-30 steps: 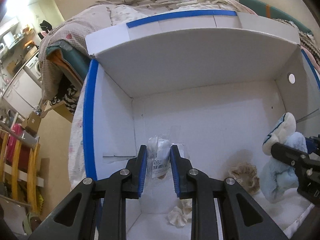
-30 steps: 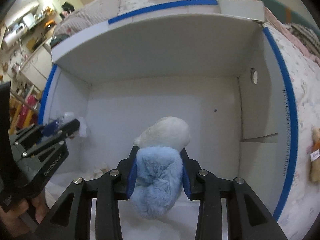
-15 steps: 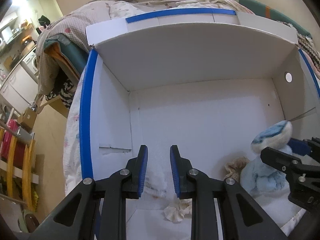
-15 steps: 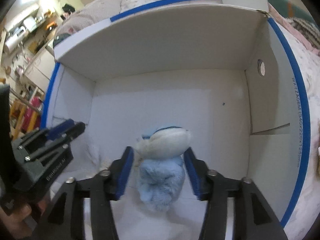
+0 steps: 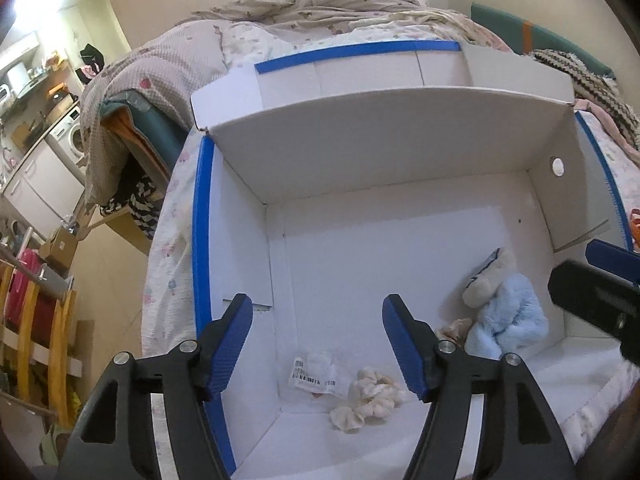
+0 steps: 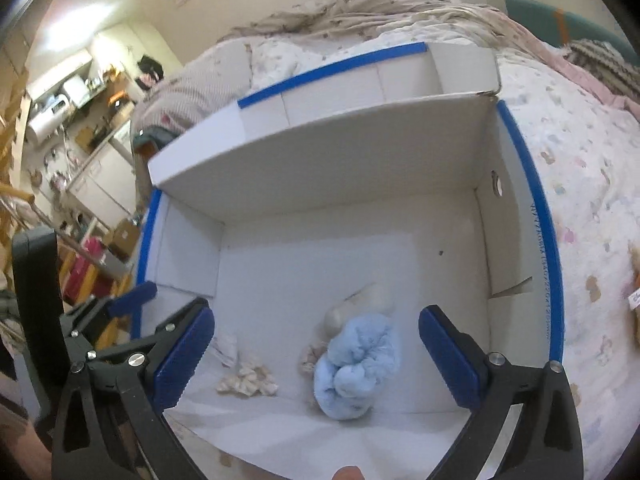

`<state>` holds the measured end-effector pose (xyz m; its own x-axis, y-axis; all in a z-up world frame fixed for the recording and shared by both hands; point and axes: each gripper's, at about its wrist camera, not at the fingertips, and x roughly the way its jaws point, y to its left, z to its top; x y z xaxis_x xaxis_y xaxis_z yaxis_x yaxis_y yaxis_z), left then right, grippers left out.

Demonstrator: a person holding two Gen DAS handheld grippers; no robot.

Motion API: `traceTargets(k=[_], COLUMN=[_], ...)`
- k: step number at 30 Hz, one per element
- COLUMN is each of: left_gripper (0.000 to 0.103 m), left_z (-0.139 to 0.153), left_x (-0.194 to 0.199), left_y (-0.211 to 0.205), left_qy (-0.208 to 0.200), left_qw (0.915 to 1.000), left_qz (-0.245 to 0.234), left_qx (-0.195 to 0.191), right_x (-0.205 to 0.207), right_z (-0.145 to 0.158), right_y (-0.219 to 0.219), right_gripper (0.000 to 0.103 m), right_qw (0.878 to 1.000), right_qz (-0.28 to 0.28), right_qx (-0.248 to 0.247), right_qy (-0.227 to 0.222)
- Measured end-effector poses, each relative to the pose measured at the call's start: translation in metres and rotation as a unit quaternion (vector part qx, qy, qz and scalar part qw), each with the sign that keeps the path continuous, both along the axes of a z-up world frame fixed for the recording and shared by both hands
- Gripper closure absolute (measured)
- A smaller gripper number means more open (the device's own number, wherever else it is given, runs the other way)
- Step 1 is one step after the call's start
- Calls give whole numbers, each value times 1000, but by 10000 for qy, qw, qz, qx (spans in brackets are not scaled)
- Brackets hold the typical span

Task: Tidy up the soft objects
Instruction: 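Open both grippers to release the bag and plush into the box, then raise both open grippers away from the box contents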

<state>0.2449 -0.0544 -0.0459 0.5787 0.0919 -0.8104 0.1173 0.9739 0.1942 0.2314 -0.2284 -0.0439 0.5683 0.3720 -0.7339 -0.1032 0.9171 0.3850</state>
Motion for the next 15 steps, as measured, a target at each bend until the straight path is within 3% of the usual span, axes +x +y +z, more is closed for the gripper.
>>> traceTargets(k=[4, 7, 15], left_gripper=[38, 37, 36], left_z=[11, 17, 30], left_x=[-10, -15, -26], left_y=[1, 5, 21], left_qy=[-161, -256, -280], left_qw=[9999, 9997, 9991], left_qz=[-16, 30, 214], left_qx=[35, -11, -247], right_x=[-8, -15, -31], right_z=[8, 12, 23], right_y=[-1, 6, 11], right_gripper=[0, 0, 0], right_qw=[9992, 9962, 9957], right_qz=[-166, -195, -121], right_qx=[-171, -583, -638], right_qy=[-309, -610, -661])
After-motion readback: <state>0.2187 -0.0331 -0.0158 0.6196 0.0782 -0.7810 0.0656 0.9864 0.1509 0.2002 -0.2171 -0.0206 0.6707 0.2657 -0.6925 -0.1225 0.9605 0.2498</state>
